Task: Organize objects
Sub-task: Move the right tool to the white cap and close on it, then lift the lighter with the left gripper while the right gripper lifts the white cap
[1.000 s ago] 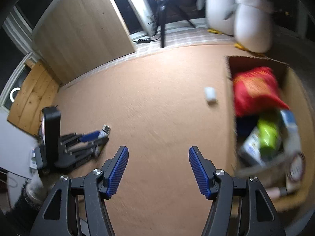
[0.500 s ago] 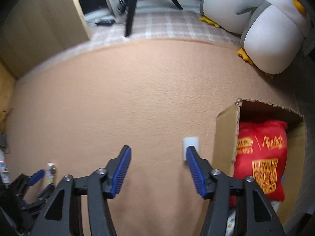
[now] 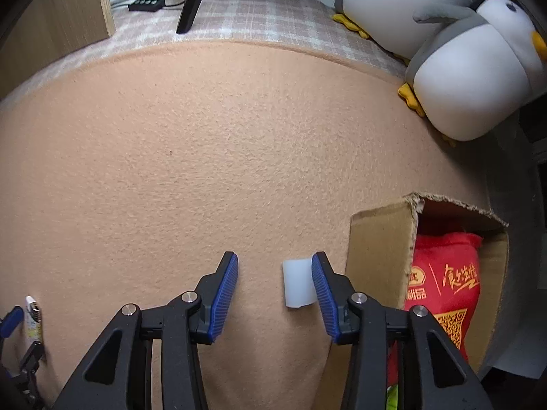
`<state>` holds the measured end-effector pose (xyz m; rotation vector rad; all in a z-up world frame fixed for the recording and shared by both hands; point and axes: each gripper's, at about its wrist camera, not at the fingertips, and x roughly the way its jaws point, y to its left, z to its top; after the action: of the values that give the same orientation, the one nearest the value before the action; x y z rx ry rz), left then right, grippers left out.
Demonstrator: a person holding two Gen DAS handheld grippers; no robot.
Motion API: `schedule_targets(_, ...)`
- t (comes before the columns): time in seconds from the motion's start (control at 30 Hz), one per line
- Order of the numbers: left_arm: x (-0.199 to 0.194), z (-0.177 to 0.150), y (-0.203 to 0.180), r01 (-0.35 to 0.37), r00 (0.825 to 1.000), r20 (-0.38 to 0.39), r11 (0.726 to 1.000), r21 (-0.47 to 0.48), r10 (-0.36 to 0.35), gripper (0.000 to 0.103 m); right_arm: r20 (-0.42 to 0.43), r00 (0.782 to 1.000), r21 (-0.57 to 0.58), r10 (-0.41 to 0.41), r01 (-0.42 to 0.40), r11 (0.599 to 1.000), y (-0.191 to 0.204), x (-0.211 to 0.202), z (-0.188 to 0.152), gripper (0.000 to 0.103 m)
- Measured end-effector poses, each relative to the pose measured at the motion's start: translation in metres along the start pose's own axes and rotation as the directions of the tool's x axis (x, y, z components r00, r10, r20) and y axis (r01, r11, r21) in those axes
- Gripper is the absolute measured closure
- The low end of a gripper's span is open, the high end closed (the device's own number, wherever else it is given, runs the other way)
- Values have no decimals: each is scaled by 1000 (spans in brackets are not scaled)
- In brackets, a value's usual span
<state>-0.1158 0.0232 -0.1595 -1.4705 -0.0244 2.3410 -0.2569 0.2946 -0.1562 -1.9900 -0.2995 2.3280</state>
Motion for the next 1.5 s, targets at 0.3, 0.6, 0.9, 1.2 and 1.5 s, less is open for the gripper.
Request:
schedule_targets(0.3,3,4,3,27,1000,10,1000,-2,-27,47,-88,996,-49,-20,16,999,-2,6,11,78)
schedule_targets(0.6,5,6,6,31,999,11,999,-8,-31,47,-72,997,-47,-8,5,999,-11,3,9,95)
schedule_targets(0.9,5,6,4,14,1000,5,1000,-3,-14,47,-11,976,27,217,-216,976,-15,-24,-15,97)
schedule_targets(1.2,7,9,3,9,1000,-6,1000,-12,-9,46,23,910,23,414,-414,910,26,-49,-69,97)
schedule_targets(1.5,7,10,0,-13,1000,-19,1000,-15,13,46,85,883,-29,461,-460,887,72,-53,-107,93)
